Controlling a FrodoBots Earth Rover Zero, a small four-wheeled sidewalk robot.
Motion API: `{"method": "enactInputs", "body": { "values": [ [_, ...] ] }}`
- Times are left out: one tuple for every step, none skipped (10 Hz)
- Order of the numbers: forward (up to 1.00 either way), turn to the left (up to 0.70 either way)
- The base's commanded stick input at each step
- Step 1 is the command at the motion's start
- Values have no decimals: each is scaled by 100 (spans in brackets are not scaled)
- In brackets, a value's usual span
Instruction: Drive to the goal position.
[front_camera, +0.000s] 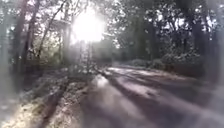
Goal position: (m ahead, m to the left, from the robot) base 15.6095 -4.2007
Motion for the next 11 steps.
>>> {"method": "enactInputs", "body": {
  "values": [
    [70, -1],
    [70, -1],
    [70, -1],
    [70, -1],
    [70, -1],
    [70, -1],
    [70, -1],
    [70, -1],
    [70, -1],
    [70, -1],
    [70, -1]
  ]
}}
